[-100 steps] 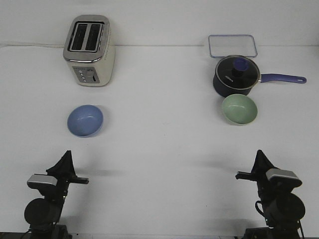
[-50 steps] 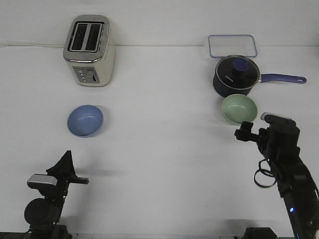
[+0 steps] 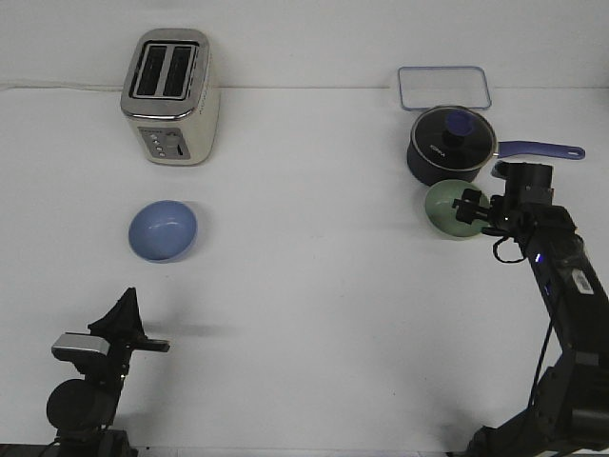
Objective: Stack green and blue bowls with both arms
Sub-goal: 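Reach the right gripper forward and grasp the rim of the pale green bowl, then drag the green bowl with the right gripper toward the table center, nearer the robot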
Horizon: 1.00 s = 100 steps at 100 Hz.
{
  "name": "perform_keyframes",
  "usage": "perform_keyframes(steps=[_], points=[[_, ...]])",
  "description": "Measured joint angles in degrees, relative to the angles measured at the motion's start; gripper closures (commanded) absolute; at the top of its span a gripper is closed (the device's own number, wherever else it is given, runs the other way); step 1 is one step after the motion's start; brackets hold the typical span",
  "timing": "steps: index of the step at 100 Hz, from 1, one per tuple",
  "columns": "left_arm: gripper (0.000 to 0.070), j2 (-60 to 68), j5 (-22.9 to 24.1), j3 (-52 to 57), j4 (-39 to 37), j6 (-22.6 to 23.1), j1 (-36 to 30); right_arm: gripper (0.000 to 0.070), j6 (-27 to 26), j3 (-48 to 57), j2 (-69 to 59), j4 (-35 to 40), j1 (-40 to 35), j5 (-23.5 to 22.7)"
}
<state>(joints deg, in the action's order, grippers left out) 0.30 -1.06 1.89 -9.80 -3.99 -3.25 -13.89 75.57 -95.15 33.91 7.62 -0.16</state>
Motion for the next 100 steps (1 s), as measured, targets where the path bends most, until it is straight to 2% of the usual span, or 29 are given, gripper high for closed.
perform_keyframes(steps=[26, 31, 35, 40, 48, 54, 56, 87, 100], points=[[0.0686, 0.02, 0.00, 0.00, 0.00, 0.00, 0.00, 0.0169, 1.01, 1.68, -7.32, -2.40, 1.11, -1.27], [0.0685, 0.00, 0.00, 0.00, 0.02, 0.00, 0.00, 0.0195, 1.03, 1.68, -8.09, -3.10, 1.16, -1.46], [0.0685, 0.00, 0.00, 0.00, 0.02, 0.00, 0.00, 0.0243, 1.03, 1.68, -8.61, -3.34, 1.27, -1.68], [0.0685, 0.00, 0.00, 0.00, 0.00, 0.00, 0.00, 0.0361, 1.03, 1.68, -9.14, -3.34, 1.40, -2.23], [0.0685, 0.00, 0.00, 0.00, 0.00, 0.00, 0.00, 0.0508, 1.07, 1.70, -9.70, -3.32, 1.40, -2.91], [0.0685, 0.02, 0.00, 0.00, 0.00, 0.00, 0.00, 0.0671, 1.07, 1.70, -10.03, -3.28, 1.42, -2.89], [0.0685, 0.00, 0.00, 0.00, 0.00, 0.00, 0.00, 0.0700, 1.07, 1.70, -10.14, -3.28, 1.42, -2.89], [0.0686, 0.02, 0.00, 0.00, 0.00, 0.00, 0.00, 0.0700, 1.14, 2.60, -8.17, -2.89, 1.66, -4.72], [0.0685, 0.00, 0.00, 0.00, 0.00, 0.00, 0.00, 0.0700, 1.51, 2.12, -3.21, -0.17, 2.03, -8.22]])
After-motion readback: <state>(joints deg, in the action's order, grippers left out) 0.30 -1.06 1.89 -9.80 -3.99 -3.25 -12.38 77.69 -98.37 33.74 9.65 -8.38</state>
